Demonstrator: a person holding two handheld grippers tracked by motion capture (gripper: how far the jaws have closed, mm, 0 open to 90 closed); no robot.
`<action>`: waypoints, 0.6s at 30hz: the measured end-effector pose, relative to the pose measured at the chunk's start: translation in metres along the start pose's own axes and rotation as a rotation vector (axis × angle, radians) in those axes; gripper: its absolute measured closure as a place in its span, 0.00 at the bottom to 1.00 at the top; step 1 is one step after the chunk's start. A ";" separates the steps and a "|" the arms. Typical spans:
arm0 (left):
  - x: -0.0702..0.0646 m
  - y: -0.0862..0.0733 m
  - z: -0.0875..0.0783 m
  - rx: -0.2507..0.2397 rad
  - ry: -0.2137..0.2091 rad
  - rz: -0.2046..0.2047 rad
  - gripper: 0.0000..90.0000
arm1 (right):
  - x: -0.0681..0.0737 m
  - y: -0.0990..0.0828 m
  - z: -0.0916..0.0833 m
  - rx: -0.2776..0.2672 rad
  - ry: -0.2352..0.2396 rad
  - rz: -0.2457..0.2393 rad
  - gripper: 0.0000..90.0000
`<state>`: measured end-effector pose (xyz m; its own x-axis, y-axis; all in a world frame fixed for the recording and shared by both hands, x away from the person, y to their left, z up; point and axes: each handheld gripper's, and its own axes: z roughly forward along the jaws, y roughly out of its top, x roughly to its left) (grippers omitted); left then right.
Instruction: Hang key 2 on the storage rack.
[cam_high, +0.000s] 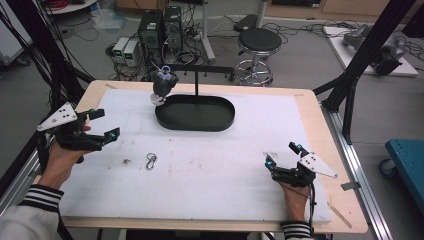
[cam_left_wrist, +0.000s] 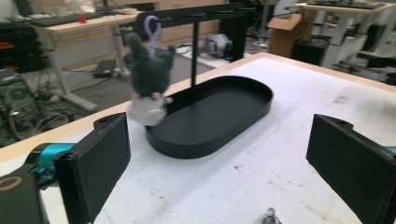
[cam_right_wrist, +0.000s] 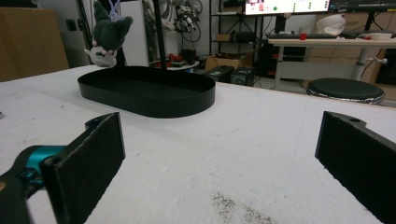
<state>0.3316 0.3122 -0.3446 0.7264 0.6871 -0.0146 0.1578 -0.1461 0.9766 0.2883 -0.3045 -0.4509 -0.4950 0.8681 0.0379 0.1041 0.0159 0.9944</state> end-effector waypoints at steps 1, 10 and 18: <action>-0.001 0.000 0.001 0.006 -0.004 0.002 0.08 | 0.000 0.000 0.000 0.000 0.001 0.002 0.01; -0.004 -0.001 0.008 0.097 -0.070 0.018 0.08 | 0.000 0.000 0.000 0.000 0.001 0.001 0.01; -0.009 0.004 0.021 0.167 -0.113 0.063 0.08 | 0.000 0.000 0.000 0.001 0.001 0.002 0.01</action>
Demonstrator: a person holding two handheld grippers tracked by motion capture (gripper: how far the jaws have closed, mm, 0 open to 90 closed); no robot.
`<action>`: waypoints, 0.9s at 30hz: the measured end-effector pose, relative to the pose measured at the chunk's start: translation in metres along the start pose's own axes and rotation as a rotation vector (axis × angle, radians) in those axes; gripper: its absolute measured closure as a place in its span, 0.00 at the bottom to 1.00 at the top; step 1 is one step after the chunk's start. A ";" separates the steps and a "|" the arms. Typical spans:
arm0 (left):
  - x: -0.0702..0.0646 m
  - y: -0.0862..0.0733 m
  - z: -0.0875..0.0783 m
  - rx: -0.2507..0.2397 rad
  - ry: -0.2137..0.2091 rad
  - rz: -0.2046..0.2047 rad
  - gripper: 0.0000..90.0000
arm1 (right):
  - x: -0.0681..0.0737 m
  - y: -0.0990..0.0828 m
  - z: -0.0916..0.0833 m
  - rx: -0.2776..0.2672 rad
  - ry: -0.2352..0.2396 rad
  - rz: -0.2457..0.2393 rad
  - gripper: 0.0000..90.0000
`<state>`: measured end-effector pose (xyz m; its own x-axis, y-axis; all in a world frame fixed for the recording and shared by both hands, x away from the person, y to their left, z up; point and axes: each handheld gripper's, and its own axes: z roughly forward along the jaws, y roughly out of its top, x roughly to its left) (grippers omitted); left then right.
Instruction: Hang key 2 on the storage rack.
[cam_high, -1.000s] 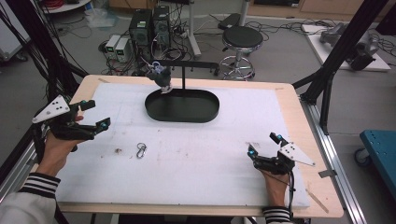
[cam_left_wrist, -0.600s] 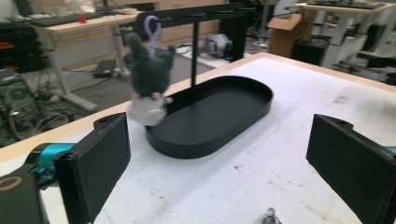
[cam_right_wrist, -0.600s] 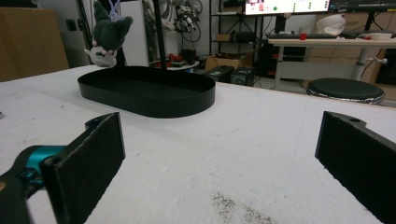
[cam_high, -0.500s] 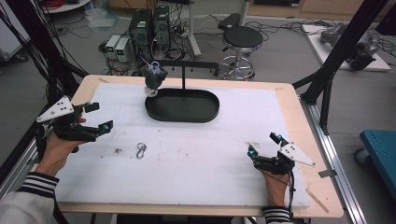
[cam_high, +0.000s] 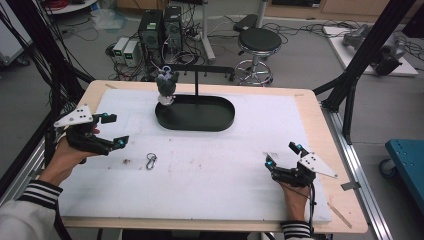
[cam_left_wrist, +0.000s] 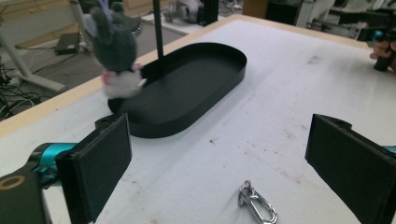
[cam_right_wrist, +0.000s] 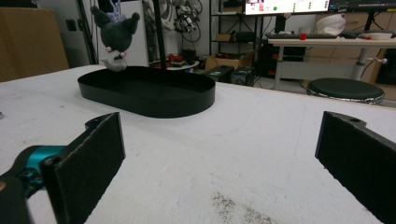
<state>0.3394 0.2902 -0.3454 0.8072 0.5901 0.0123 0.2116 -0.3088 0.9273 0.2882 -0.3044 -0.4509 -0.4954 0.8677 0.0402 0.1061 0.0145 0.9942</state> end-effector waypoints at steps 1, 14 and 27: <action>0.000 0.000 0.002 0.014 -0.009 0.006 0.08 | -0.001 0.000 0.000 -0.005 -0.001 -0.007 0.01; -0.010 0.000 0.031 0.174 -0.087 0.076 0.10 | -0.001 0.000 0.000 -0.004 -0.005 -0.002 0.01; -0.016 -0.005 0.052 0.274 -0.127 0.100 0.12 | 0.000 0.000 0.000 -0.001 0.001 -0.001 0.01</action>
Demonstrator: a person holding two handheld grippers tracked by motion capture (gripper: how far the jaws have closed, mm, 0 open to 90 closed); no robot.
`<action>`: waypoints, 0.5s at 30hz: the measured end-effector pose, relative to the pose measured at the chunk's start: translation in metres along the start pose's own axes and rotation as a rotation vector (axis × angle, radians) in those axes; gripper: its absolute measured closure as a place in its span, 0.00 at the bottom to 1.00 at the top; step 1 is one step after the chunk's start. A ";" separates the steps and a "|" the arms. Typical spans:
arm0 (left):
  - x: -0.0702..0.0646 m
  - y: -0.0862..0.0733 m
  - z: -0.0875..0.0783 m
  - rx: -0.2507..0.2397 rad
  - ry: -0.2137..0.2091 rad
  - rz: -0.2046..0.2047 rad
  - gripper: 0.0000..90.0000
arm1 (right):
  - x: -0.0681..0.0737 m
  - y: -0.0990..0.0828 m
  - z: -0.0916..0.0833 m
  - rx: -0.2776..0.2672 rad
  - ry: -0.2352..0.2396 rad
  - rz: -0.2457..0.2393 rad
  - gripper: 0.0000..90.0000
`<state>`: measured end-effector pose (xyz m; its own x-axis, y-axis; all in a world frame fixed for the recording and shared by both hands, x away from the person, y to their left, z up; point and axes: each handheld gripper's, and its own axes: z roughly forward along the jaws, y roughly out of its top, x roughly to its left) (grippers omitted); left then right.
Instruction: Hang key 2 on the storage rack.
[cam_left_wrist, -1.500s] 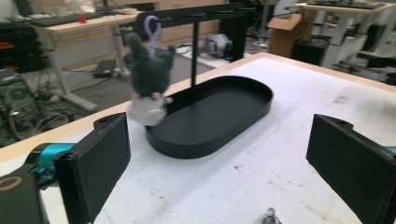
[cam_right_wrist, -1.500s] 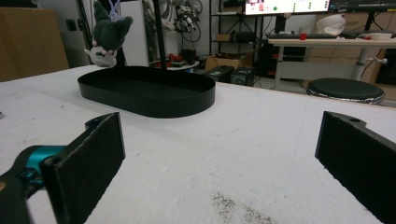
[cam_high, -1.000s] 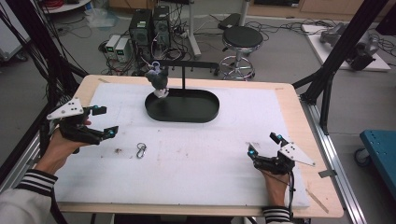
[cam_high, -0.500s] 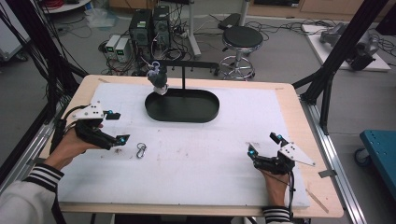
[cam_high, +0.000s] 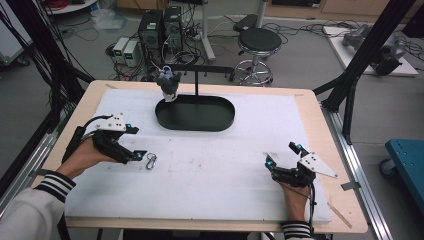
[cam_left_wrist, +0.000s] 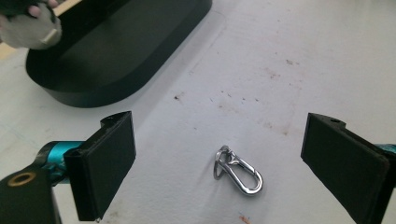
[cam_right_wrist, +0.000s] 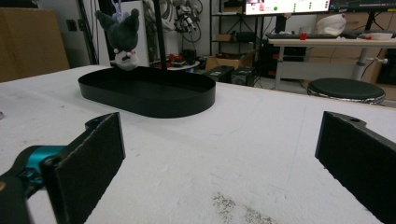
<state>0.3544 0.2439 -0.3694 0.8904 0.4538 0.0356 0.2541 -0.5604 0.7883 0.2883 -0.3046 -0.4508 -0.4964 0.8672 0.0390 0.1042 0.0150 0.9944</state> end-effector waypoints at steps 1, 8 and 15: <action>0.000 0.000 0.001 0.001 -0.003 0.002 0.12 | 0.000 0.000 0.000 -0.003 -0.001 -0.005 0.01; -0.002 -0.002 0.014 0.057 -0.031 0.014 0.12 | 0.000 0.000 0.000 0.001 0.000 0.000 0.01; -0.002 -0.005 0.025 0.117 -0.049 0.022 0.14 | 0.000 0.000 0.000 0.000 0.000 0.000 0.01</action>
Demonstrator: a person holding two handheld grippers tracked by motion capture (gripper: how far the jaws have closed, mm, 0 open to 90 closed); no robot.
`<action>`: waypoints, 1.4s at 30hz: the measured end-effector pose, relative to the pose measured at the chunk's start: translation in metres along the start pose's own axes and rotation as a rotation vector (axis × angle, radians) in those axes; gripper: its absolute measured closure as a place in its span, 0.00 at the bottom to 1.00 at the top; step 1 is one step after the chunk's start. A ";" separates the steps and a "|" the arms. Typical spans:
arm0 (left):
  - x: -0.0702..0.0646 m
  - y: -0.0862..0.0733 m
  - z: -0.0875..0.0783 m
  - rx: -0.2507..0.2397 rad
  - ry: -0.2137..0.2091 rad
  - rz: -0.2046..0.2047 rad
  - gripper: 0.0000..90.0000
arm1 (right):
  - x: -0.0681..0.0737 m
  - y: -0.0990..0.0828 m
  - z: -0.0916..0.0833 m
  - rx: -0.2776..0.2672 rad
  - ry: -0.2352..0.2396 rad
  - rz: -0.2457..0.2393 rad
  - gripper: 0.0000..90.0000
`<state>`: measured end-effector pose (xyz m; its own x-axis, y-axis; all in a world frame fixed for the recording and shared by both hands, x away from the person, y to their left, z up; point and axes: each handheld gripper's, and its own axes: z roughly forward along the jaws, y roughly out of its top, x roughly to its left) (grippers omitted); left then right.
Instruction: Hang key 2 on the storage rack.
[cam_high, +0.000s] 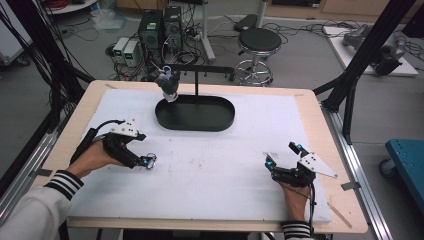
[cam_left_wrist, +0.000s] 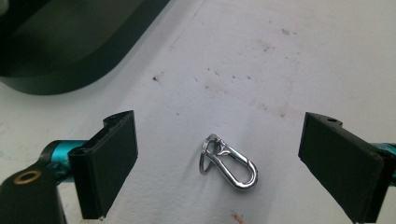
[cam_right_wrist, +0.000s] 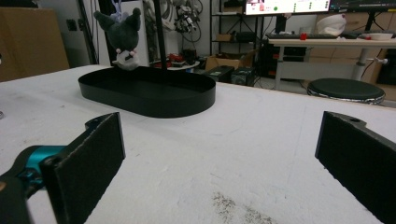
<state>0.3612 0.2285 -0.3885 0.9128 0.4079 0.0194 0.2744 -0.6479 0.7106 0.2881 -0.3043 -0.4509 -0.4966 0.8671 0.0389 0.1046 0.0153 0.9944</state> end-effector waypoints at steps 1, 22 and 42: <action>0.000 -0.001 0.001 0.004 -0.001 -0.007 0.14 | 0.000 0.000 0.000 0.001 -0.001 0.001 0.01; 0.004 -0.008 0.022 0.115 -0.032 0.024 0.36 | 0.000 0.000 0.000 0.003 0.000 0.003 0.01; 0.007 -0.009 0.027 0.147 -0.018 0.040 0.69 | 0.000 0.000 0.000 0.000 -0.001 0.000 0.01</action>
<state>0.3728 0.2199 -0.4133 0.9288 0.3692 0.0324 0.2777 -0.7511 0.5989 0.2881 -0.3040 -0.4508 -0.4960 0.8674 0.0393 0.1052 0.0151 0.9943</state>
